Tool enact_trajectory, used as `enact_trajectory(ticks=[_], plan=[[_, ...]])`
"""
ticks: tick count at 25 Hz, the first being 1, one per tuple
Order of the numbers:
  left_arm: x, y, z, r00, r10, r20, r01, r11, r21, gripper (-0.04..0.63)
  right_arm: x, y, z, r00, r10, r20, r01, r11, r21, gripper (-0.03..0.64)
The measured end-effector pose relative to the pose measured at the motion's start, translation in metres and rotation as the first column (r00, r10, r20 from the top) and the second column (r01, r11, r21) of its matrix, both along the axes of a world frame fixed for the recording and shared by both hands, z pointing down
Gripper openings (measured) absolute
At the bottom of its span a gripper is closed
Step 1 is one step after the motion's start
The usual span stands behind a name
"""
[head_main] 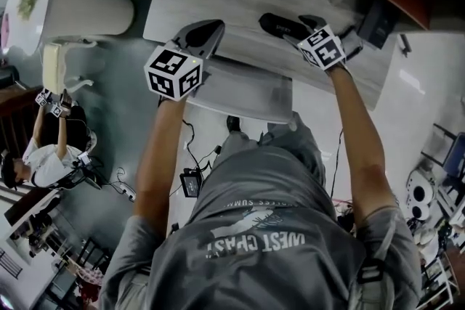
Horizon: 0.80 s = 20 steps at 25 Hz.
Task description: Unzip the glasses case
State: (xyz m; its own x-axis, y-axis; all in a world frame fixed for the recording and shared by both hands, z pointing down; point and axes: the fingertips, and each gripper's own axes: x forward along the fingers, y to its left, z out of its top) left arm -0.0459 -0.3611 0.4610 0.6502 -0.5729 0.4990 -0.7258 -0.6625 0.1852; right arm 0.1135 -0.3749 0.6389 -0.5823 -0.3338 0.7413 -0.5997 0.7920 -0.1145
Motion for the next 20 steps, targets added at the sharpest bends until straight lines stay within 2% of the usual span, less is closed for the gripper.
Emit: enact_trajectory(ticks=[4, 12, 20], plan=[[-0.001, -0.002, 0.012, 1.0, -0.002, -0.001, 0.002, 1.0, -0.021, 0.002, -0.004, 0.002, 0.034, 0.993, -0.082, -0.082, 0.079, 0.996, -0.037, 0.354], [0.001, -0.003, 0.03, 1.0, -0.011, 0.006, 0.012, 0.999, -0.051, 0.003, 0.002, 0.001, 0.084, 0.958, -0.191, -0.213, 0.18, 0.981, -0.067, 0.391], [0.0, -0.003, 0.038, 1.0, -0.016, 0.007, 0.017, 0.998, -0.066, 0.011, 0.006, 0.002, 0.115, 0.927, -0.246, -0.282, 0.227, 0.969, -0.097, 0.382]])
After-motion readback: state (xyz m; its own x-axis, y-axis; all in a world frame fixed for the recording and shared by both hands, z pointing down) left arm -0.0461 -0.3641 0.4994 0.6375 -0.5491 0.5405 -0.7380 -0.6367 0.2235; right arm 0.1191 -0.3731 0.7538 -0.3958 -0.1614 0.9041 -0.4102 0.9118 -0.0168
